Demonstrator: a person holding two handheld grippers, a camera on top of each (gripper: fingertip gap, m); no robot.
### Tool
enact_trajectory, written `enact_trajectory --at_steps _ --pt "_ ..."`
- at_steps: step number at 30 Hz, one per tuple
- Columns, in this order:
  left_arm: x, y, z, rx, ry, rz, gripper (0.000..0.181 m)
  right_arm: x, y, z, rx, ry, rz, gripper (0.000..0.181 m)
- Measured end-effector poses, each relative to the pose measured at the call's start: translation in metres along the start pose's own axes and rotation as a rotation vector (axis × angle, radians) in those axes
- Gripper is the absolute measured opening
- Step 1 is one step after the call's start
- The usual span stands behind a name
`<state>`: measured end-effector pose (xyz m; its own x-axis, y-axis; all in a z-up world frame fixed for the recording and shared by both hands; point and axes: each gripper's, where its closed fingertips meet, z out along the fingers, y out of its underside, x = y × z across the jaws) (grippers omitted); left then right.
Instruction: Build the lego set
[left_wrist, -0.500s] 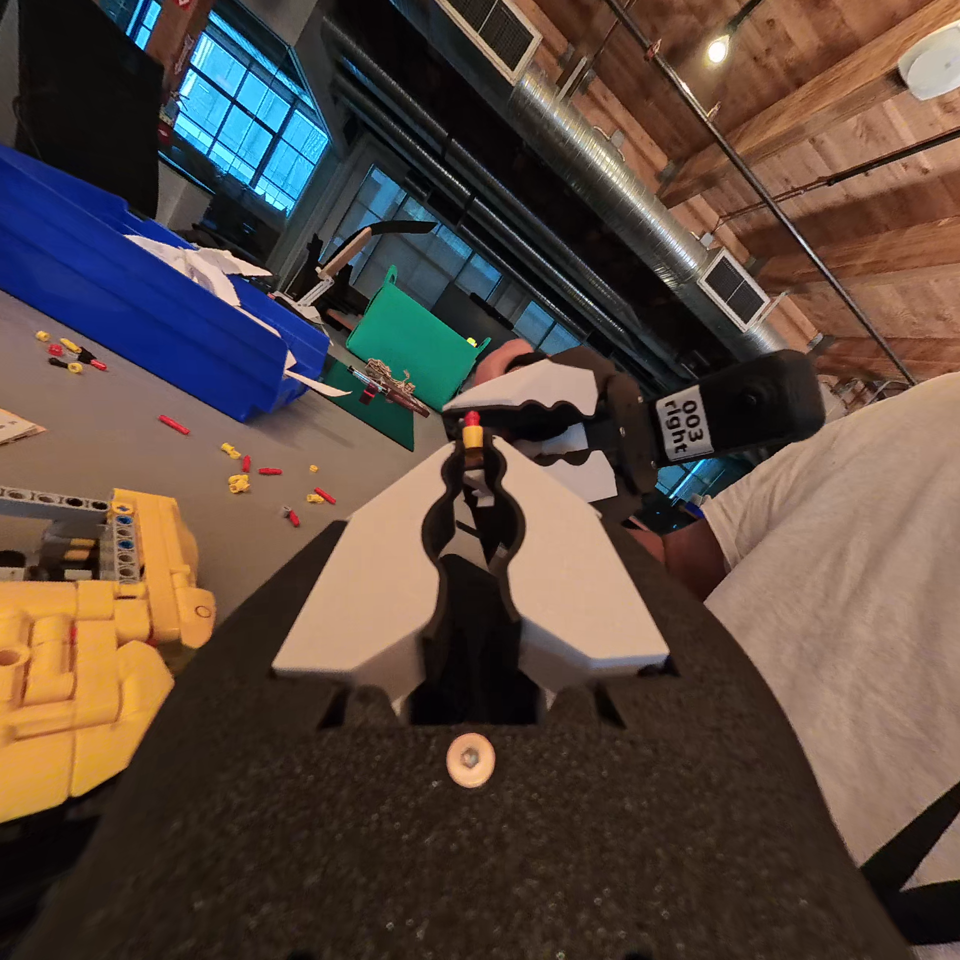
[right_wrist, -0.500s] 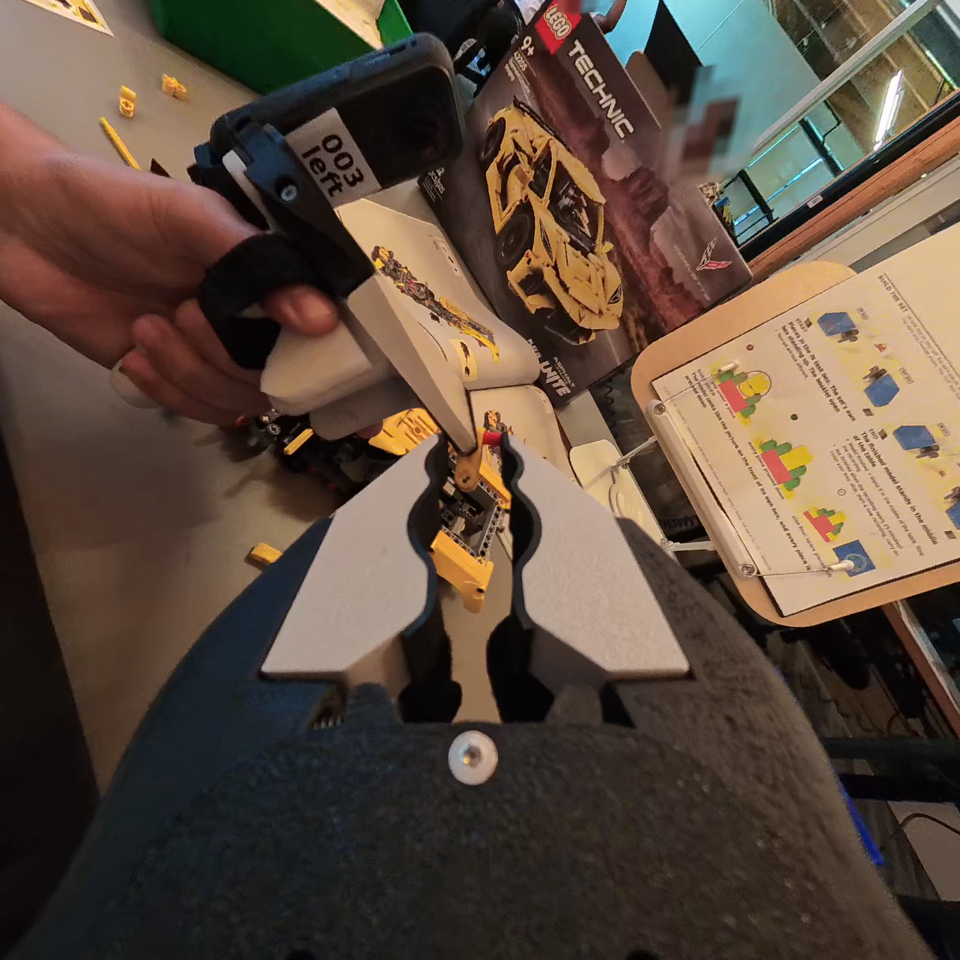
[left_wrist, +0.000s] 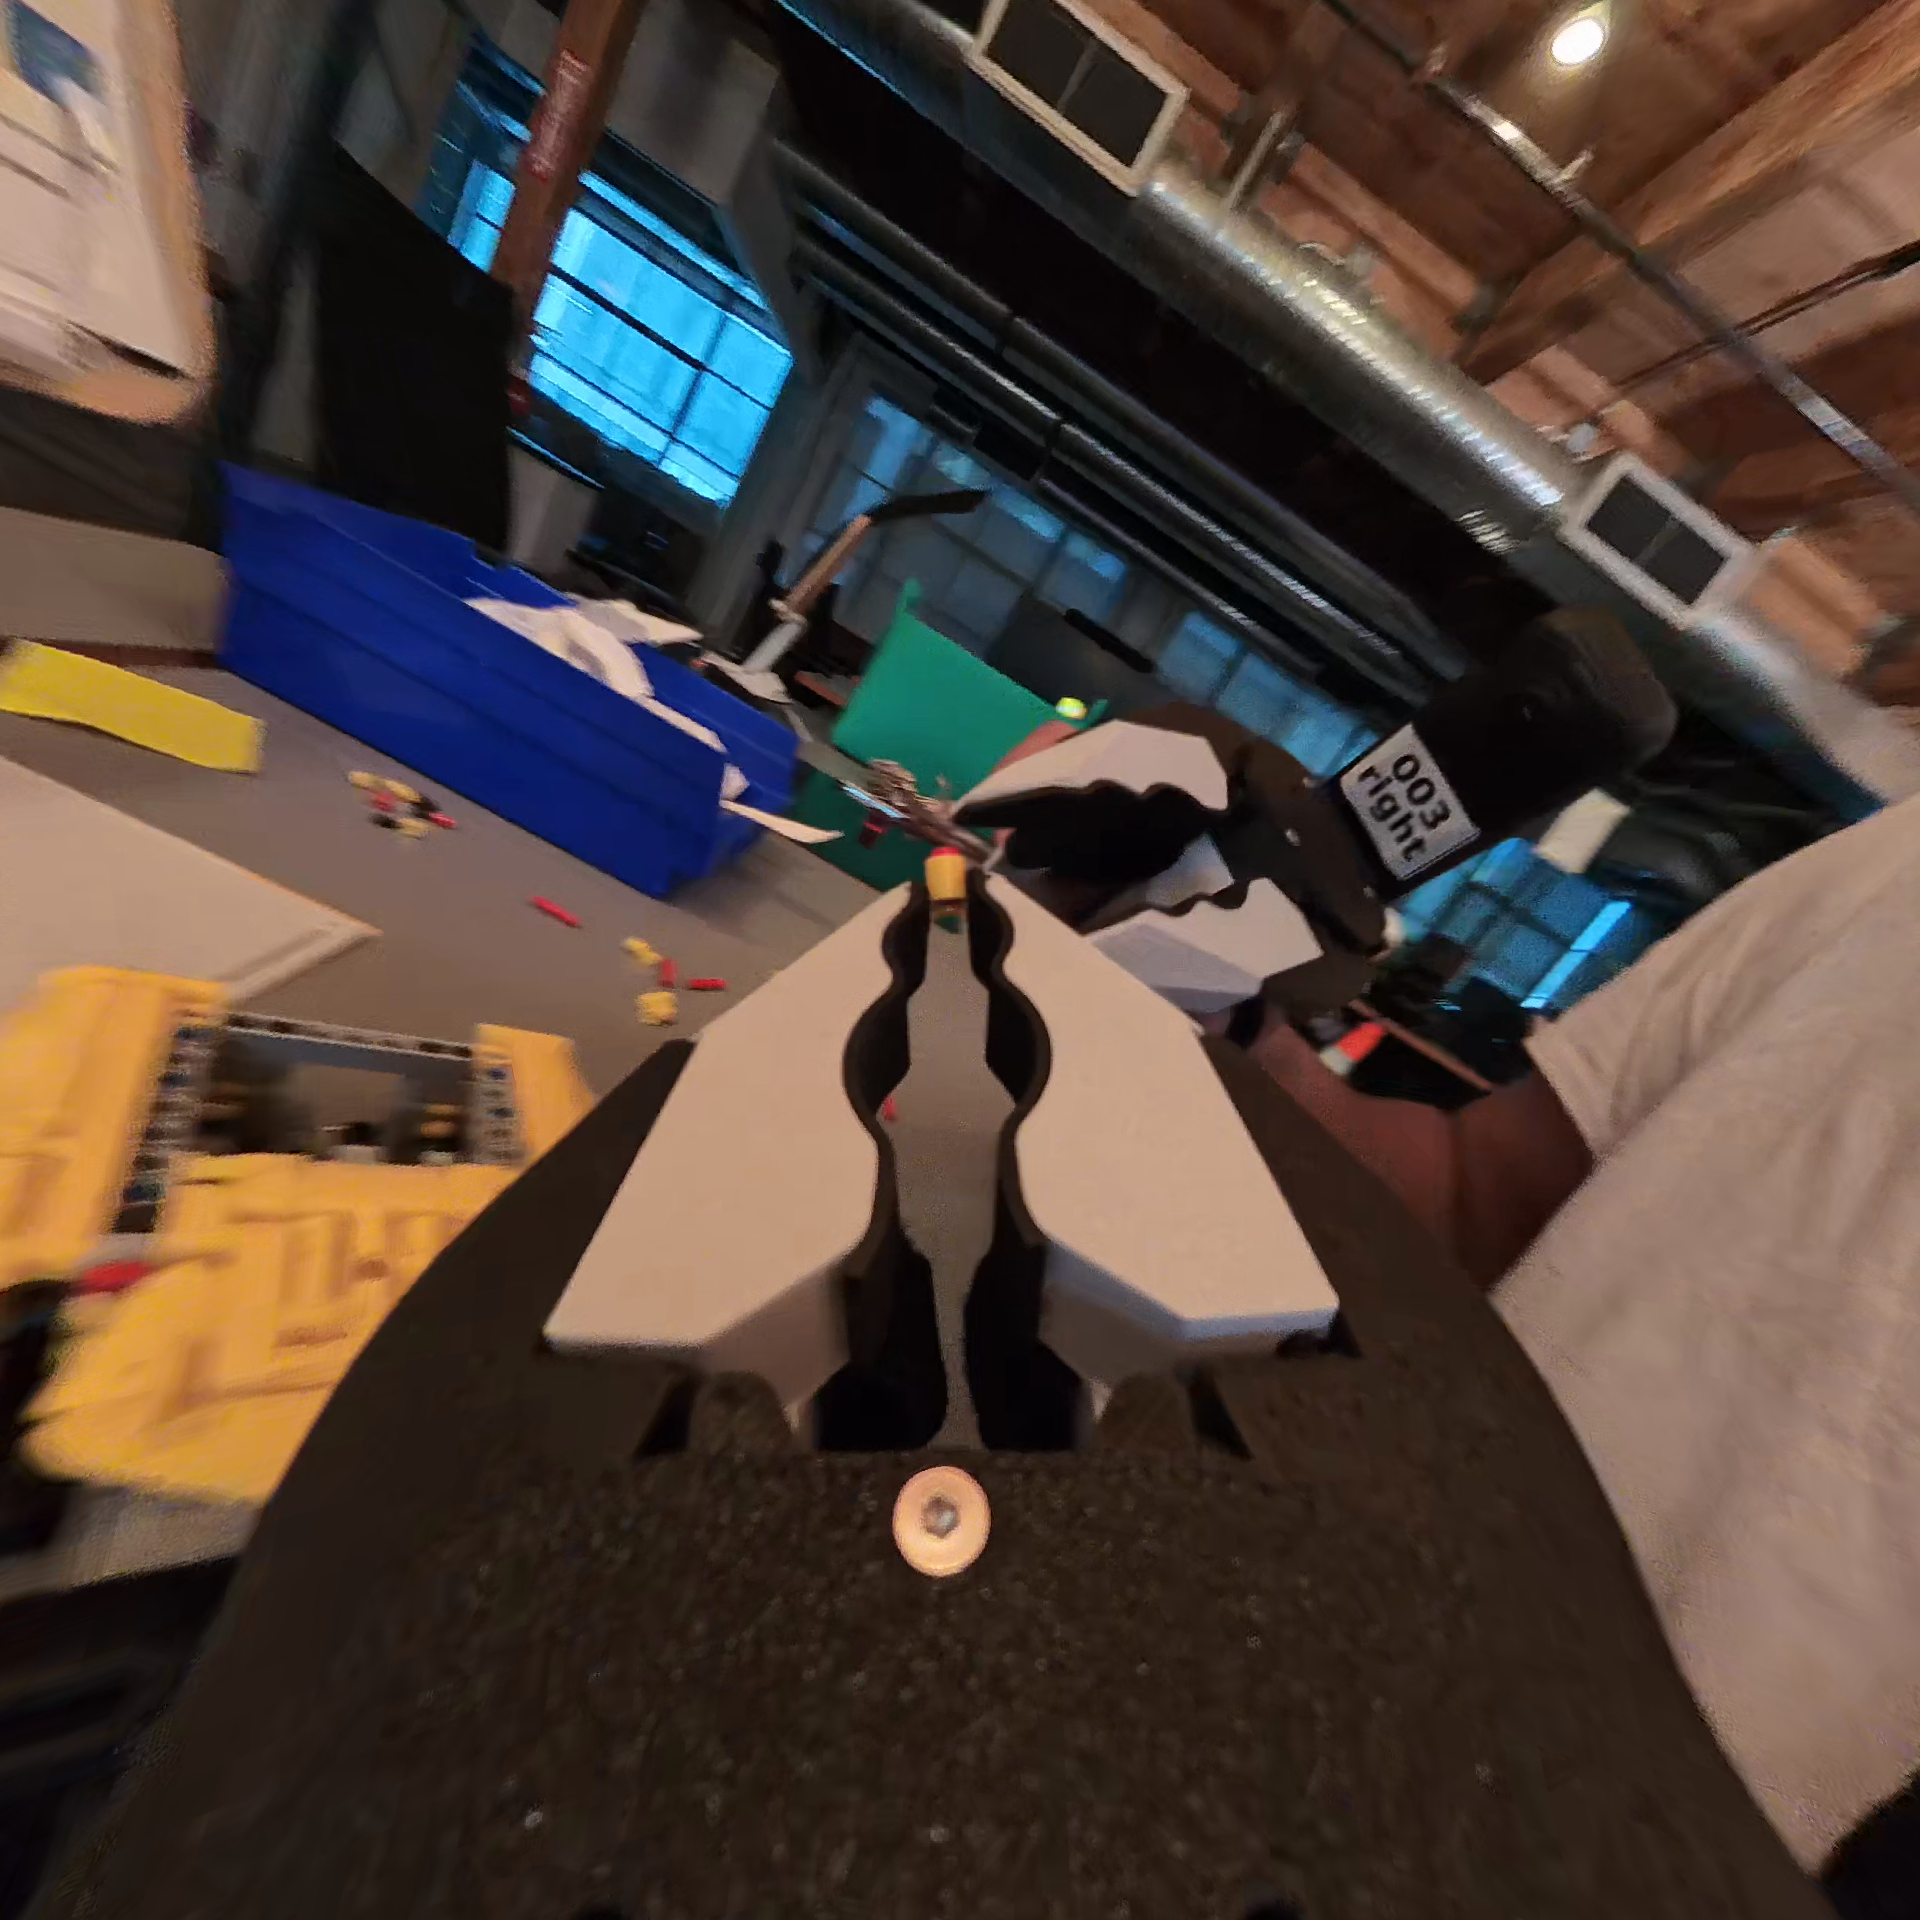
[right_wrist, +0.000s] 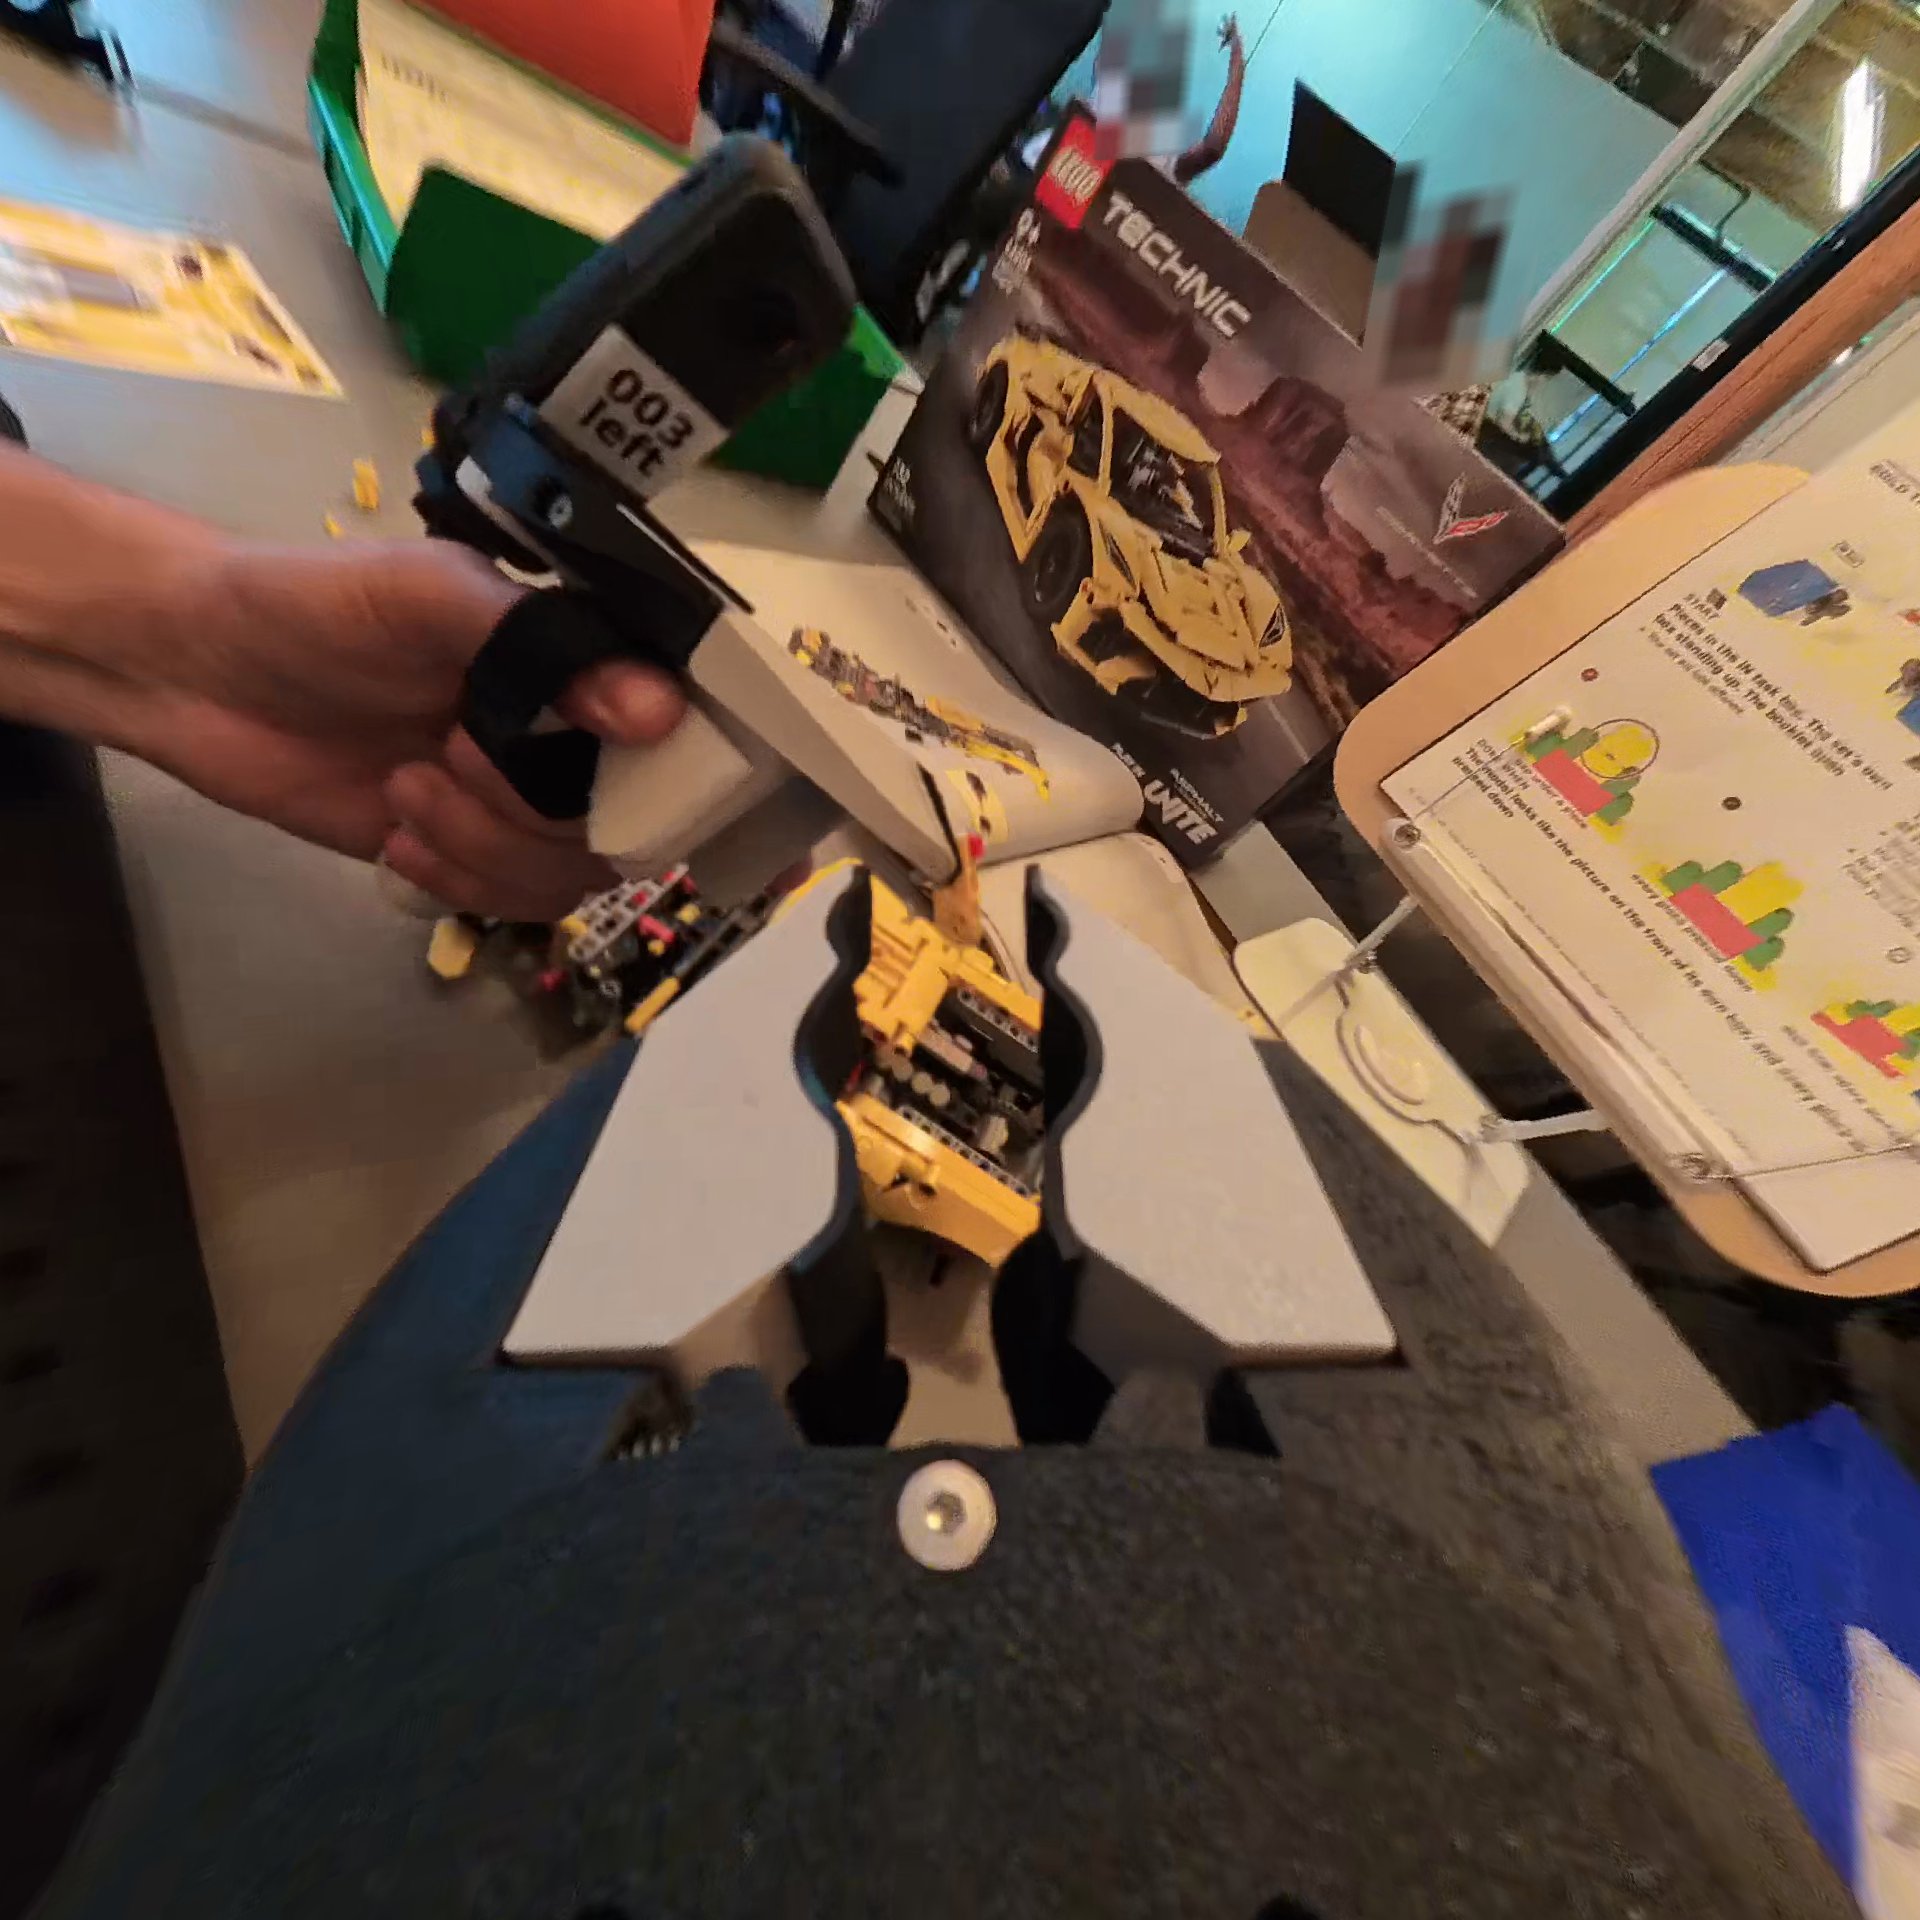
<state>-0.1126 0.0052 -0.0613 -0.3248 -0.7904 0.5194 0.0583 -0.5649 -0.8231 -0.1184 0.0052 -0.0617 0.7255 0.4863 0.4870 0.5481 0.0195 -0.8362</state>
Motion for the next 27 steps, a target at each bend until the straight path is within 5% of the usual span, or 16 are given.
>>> enact_trajectory --at_steps 3,8,14,21,27 --pt "-0.024 -0.023 -0.023 0.039 -0.138 0.118 0.007 0.027 0.012 0.007 0.053 0.027 0.208 0.034" --pt "-0.066 -0.042 -0.053 0.012 -0.419 0.358 0.007 0.071 0.072 0.031 0.159 0.031 0.728 0.037" --pt "-0.066 -0.04 -0.052 -0.025 -0.483 0.548 0.007 0.091 0.09 0.011 0.241 0.031 0.855 0.03" --pt "-0.045 -0.026 -0.032 -0.051 -0.42 0.726 0.007 0.035 0.054 0.035 0.238 -0.27 0.976 0.019" --pt "-0.045 -0.009 -0.024 -0.167 -0.472 0.965 0.007 0.012 0.027 0.041 0.305 -0.456 1.092 0.035"
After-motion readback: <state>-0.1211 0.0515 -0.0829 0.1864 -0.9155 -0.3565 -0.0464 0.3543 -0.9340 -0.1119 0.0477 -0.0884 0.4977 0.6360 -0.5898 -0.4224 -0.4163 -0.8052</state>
